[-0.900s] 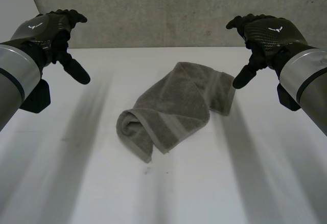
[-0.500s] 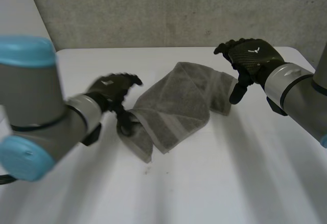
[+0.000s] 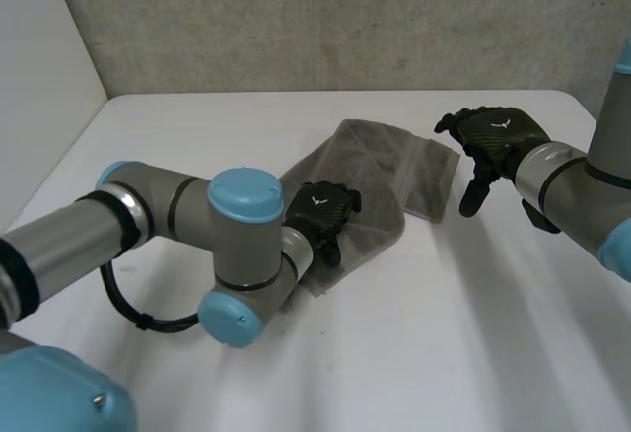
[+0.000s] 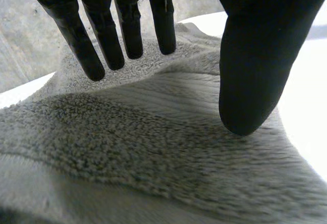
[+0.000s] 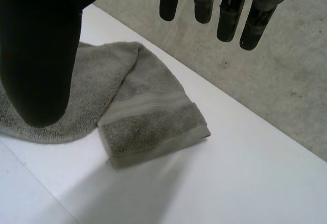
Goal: Fold the towel.
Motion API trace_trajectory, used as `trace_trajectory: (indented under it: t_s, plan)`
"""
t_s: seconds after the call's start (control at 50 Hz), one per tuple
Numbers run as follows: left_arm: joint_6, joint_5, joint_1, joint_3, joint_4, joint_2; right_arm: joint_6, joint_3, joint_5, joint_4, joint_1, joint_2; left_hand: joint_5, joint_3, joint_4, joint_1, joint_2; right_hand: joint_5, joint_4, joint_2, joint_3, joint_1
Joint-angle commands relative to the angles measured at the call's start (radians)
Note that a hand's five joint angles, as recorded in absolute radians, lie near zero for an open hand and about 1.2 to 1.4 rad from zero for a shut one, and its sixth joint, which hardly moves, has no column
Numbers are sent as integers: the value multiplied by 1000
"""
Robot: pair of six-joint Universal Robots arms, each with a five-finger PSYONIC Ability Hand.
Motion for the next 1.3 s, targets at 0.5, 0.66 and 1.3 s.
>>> trace_trajectory:
  t_s: [0.5, 0.66, 1.3]
  plan:
    - [108, -131, 59, -311, -105, 567, 56, -151, -198, 3, -49, 121, 949, 945, 948, 945, 945, -15, -1, 8, 7, -2]
    - [103, -115, 130, -452, -105, 772, 257, -226, -345, 8, -8, 273, 949, 945, 948, 945, 945, -15, -1, 8, 7, -2]
    - [-16, -117, 161, -489, -127, 1033, 140, -50, -33, -32, 39, 193, 949, 945, 948, 945, 945, 42, 56, 65, 64, 55]
